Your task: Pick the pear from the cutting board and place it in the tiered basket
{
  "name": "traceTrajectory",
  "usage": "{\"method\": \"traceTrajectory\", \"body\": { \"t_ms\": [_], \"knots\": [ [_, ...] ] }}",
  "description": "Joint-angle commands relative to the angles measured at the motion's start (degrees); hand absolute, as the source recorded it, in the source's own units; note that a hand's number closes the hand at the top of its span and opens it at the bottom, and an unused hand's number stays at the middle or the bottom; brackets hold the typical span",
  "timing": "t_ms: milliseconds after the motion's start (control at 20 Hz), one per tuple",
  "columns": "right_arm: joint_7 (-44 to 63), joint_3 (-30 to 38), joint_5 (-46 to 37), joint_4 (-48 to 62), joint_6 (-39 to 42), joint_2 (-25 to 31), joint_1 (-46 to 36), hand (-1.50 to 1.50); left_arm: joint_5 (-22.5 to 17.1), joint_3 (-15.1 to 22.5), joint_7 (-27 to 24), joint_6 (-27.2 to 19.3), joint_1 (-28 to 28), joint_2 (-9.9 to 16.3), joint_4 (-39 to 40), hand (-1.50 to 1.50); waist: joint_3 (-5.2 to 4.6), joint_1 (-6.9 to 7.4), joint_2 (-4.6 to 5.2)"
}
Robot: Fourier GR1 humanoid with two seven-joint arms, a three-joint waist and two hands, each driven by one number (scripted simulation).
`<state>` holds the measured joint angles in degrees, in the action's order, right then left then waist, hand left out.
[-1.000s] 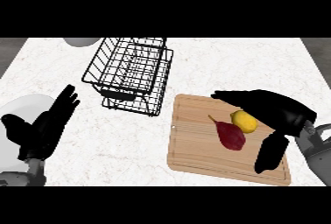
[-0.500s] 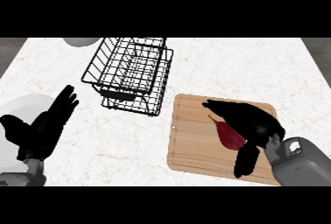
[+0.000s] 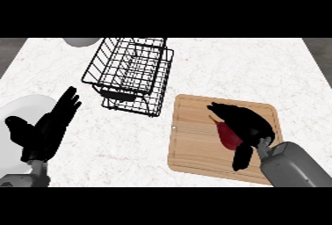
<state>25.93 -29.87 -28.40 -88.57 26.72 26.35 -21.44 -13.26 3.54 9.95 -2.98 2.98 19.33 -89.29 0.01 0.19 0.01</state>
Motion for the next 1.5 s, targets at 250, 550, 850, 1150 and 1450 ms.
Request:
{"method": "traceTrajectory", "body": {
  "t_ms": [250, 550, 850, 1150, 1450],
  "knots": [
    [-8.2, 3.7, -11.0, 8.0, -4.0, -3.8, -1.2, -1.5, 2.0, -2.6, -4.0, 2.9, 1.6, -2.9, 5.2, 0.0, -0.02, -0.06, 0.08],
    [-8.8, 4.0, -10.8, 10.9, 4.6, -4.5, 0.1, 1.5, 1.3, -4.4, 0.7, 4.7, 0.8, -1.5, 1.3, 0.0, -0.03, -0.06, 0.0],
    [-15.8, -0.3, -18.8, 16.2, 0.9, -6.7, -0.9, 1.5, 4.2, -3.2, 2.0, 2.4, 1.4, -4.4, -0.4, 0.0, -0.01, 0.09, 0.05],
    [-16.6, 1.0, -24.9, 10.7, -3.4, -5.3, 4.3, 1.5, 2.5, -5.8, 2.8, 6.0, -1.9, -3.0, -3.3, 0.0, -0.01, -0.11, -0.08],
    [-18.6, 15.5, -24.3, 21.3, -16.9, 4.3, 1.3, 1.5, 4.3, -4.2, 1.8, 4.3, -2.3, -4.1, -2.5, 0.0, 0.06, 0.05, 0.02]
  ]
}}
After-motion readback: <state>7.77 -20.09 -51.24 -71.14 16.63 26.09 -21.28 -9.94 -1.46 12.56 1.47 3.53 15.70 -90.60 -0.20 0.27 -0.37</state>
